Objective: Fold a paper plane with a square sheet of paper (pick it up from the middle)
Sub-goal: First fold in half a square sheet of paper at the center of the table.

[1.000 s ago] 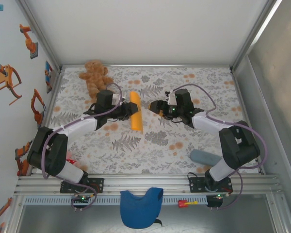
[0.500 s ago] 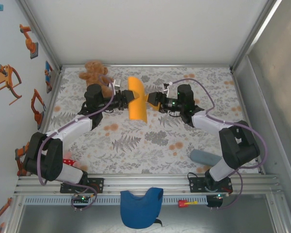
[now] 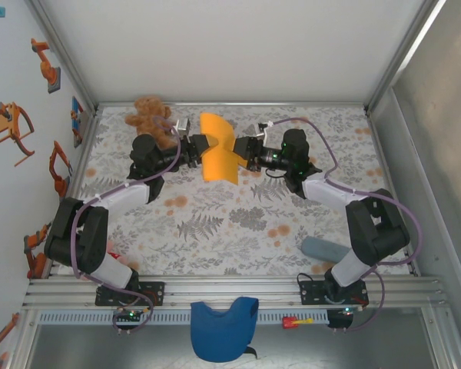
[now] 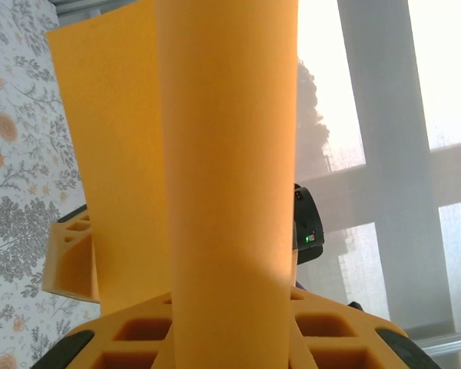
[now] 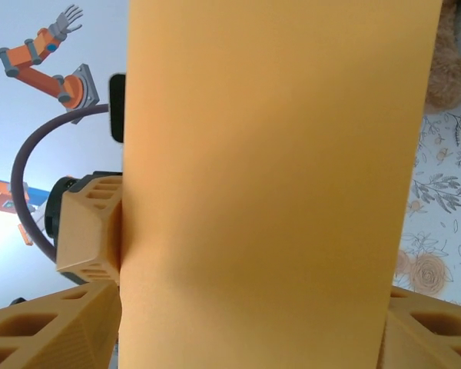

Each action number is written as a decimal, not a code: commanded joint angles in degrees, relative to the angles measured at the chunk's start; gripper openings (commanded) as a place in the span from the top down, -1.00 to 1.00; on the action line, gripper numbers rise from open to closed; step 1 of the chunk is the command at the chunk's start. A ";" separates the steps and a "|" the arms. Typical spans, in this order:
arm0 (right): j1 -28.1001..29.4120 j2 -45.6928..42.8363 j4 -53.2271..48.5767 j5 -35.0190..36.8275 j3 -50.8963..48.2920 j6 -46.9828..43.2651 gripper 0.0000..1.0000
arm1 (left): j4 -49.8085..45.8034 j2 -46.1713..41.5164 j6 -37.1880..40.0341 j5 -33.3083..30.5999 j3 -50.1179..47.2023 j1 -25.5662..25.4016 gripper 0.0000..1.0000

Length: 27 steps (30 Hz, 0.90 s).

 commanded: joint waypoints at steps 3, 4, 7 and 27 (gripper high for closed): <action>-1.24 -1.52 2.30 -0.85 0.22 0.30 -0.25 | -3.22 -0.85 3.28 0.14 -1.52 1.25 0.48; -1.65 -1.52 2.13 -0.90 0.02 0.21 -0.20 | -4.50 -1.04 4.31 0.10 -1.64 1.34 0.48; -2.28 -1.83 1.14 -0.58 -0.73 -0.41 -0.06 | -9.62 -1.77 7.56 0.27 -1.47 1.44 0.48; -2.74 -7.36 -30.72 3.04 6.89 -18.69 1.00 | -27.02 -5.35 17.07 -1.35 -0.56 2.82 -0.20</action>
